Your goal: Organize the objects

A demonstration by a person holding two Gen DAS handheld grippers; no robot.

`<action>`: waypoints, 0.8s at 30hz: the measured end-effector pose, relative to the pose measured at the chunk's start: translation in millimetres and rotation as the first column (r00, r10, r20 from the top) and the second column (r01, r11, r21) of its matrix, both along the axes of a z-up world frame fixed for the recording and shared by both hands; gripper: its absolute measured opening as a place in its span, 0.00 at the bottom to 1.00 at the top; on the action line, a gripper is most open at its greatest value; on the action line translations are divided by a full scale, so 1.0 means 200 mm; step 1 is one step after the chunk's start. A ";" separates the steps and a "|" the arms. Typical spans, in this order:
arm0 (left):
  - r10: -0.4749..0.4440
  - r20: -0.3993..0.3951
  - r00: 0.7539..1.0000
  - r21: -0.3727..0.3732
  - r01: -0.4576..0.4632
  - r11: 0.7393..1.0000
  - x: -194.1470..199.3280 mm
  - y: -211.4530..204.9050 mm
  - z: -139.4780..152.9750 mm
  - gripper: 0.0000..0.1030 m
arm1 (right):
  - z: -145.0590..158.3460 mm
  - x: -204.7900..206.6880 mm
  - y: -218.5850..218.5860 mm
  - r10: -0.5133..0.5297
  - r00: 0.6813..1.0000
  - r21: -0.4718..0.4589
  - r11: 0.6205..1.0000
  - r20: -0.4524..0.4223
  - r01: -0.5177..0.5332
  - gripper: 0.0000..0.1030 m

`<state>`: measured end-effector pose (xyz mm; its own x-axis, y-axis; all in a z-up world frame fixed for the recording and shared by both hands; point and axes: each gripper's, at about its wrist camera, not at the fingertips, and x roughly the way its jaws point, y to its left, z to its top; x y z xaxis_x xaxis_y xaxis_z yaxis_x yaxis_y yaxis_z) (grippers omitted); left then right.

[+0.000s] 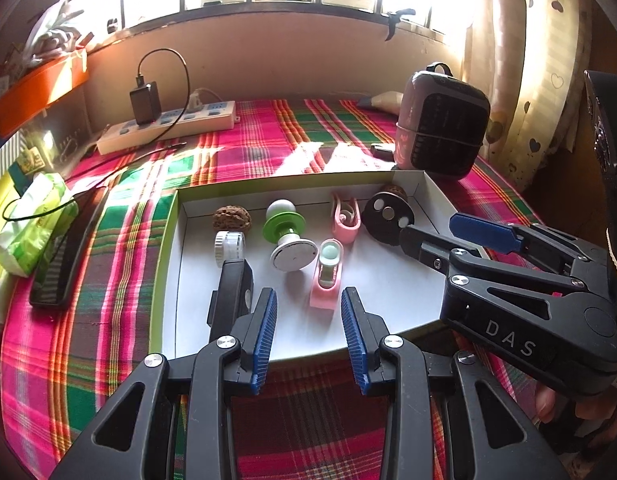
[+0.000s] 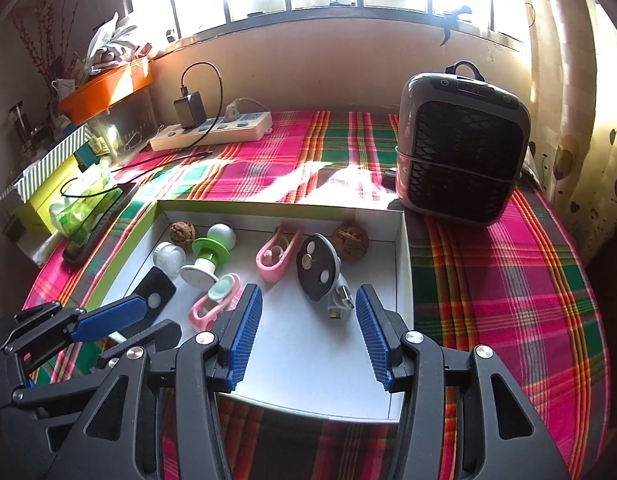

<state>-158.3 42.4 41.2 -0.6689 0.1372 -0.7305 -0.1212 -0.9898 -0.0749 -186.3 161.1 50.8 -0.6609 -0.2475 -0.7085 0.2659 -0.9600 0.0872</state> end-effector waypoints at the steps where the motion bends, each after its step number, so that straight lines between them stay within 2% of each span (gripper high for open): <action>1: 0.004 0.000 1.000 0.002 -0.004 1.000 0.01 -0.01 0.00 0.31 | 0.00 0.02 0.00 -0.004 1.000 0.001 1.000 -0.003 0.004 0.49; 11: 0.043 -0.024 0.999 -0.024 -0.044 0.999 0.16 -0.04 0.00 0.31 | 0.04 0.20 0.01 -0.006 1.000 -0.036 0.999 -0.028 0.005 0.49; 19: 0.053 -0.004 0.999 -0.021 -0.053 0.998 0.27 -0.04 -0.04 0.31 | -0.04 0.31 -0.01 -0.005 1.000 0.008 1.000 0.019 0.005 0.49; 24: 0.084 0.017 0.996 -0.050 -0.083 0.995 0.32 -0.05 -0.09 0.31 | -0.10 0.37 -0.01 -0.010 0.999 0.040 0.999 0.052 0.008 0.49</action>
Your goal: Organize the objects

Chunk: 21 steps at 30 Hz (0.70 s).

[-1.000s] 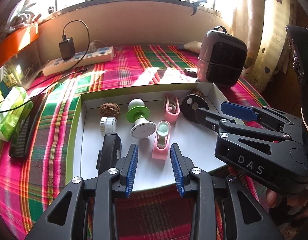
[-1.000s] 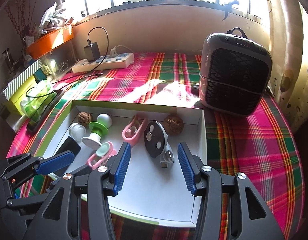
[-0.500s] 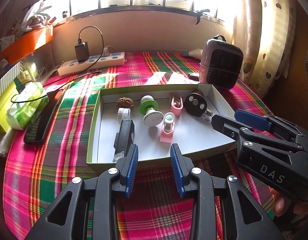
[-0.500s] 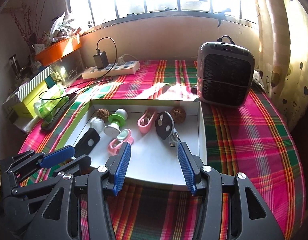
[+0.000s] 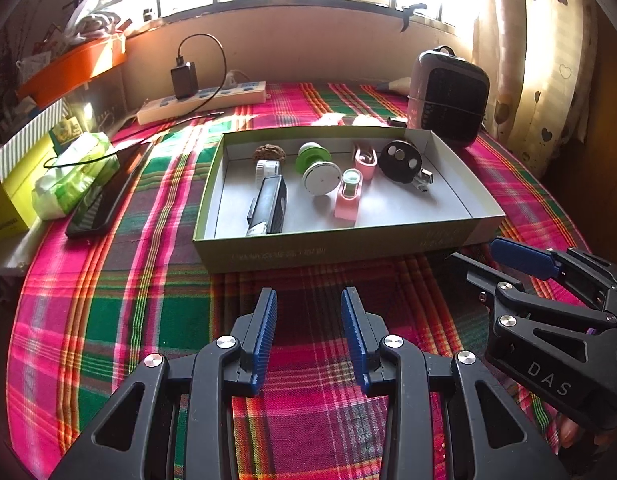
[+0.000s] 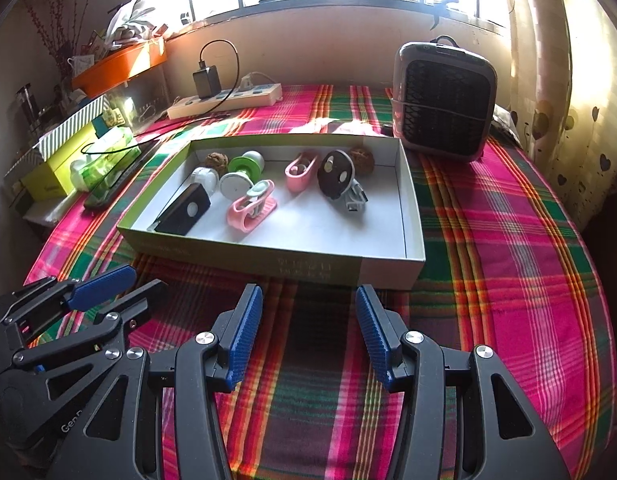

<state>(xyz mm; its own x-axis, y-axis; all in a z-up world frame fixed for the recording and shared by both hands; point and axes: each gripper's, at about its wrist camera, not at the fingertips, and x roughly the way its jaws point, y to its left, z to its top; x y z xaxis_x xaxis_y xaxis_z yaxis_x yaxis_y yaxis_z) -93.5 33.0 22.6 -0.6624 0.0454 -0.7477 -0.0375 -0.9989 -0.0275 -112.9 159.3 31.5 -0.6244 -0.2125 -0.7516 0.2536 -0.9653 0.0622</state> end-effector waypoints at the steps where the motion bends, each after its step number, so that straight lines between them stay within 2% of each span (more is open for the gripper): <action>1: 0.005 0.006 1.000 0.003 -0.005 1.000 0.01 -0.01 -0.01 0.31 | -0.01 0.01 0.00 -0.002 1.000 0.007 1.000 0.008 0.002 0.49; 6: 0.026 0.027 0.999 0.002 -0.026 1.000 0.05 -0.01 -0.05 0.31 | -0.05 0.06 0.00 -0.001 0.999 0.041 0.999 0.032 0.000 0.49; 12: 0.009 0.048 0.999 0.001 -0.009 1.000 0.09 0.03 -0.08 0.31 | -0.09 0.11 0.01 -0.007 0.999 0.061 0.998 0.037 0.005 0.49; 15: 0.012 0.037 0.999 -0.014 -0.012 1.000 0.10 0.05 -0.08 0.31 | -0.09 0.12 0.02 -0.016 0.999 0.068 0.998 0.033 0.014 0.53; 21: 0.018 0.027 0.999 -0.030 -0.018 0.999 0.11 0.06 -0.09 0.33 | -0.09 0.12 0.02 -0.027 0.999 0.069 0.997 0.029 0.025 0.54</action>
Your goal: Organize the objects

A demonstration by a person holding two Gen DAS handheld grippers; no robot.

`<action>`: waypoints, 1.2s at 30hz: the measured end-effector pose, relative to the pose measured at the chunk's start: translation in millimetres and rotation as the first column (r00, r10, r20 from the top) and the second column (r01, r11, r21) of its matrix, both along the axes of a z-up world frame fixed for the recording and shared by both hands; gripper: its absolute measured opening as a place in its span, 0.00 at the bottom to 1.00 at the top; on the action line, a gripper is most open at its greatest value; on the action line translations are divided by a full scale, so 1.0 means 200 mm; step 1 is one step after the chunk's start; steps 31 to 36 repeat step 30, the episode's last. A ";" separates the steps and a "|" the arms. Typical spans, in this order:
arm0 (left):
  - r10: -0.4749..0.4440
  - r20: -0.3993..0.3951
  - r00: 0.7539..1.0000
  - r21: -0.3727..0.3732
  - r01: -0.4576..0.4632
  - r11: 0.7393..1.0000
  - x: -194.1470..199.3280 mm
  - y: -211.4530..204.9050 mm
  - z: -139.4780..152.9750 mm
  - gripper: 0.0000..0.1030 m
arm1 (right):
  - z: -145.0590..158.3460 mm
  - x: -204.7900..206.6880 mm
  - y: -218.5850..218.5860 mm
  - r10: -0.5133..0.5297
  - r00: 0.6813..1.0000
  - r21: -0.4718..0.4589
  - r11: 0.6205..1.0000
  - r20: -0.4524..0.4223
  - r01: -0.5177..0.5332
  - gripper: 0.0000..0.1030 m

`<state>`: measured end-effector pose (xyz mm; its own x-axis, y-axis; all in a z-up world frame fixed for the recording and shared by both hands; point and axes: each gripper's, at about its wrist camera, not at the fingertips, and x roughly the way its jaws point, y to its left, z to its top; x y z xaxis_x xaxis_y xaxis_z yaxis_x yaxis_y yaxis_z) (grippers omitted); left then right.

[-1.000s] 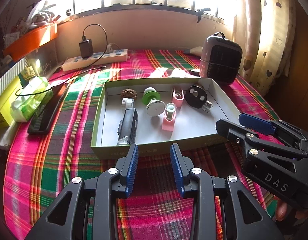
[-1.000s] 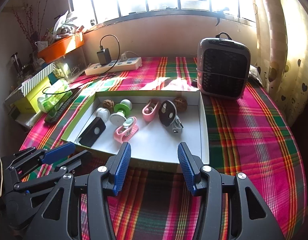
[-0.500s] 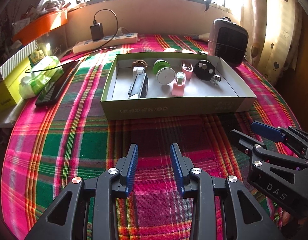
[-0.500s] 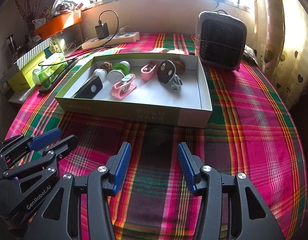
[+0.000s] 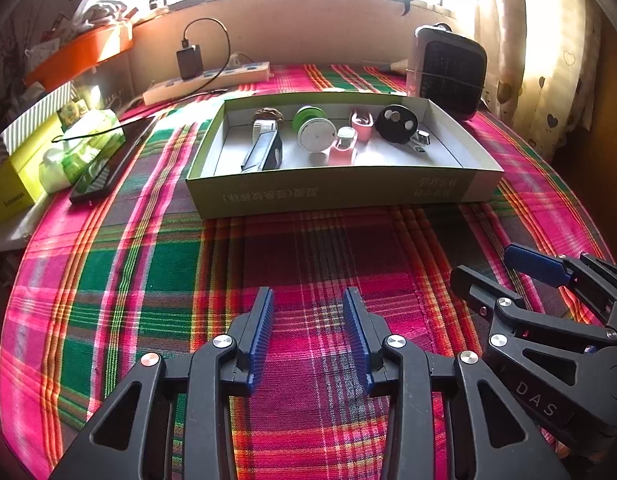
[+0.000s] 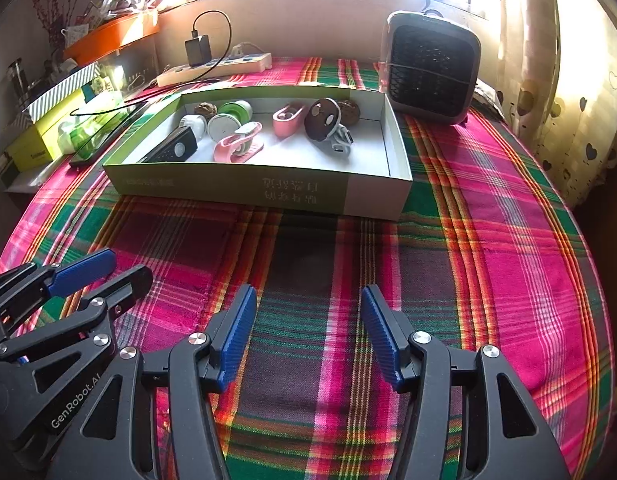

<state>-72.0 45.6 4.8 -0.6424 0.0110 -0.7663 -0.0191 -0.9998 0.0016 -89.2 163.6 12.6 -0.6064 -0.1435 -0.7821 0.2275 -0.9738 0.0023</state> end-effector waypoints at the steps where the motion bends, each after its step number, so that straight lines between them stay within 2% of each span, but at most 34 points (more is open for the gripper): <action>1: 0.002 0.000 1.000 -0.003 -0.002 1.000 0.00 0.00 0.00 0.33 | 0.00 0.00 0.00 0.000 1.000 -0.002 1.000 0.000 0.000 0.54; 36: 0.006 0.000 1.000 -0.006 -0.006 1.000 0.00 0.00 0.00 0.34 | 0.00 0.00 0.00 0.003 1.000 -0.003 1.000 0.001 -0.003 0.57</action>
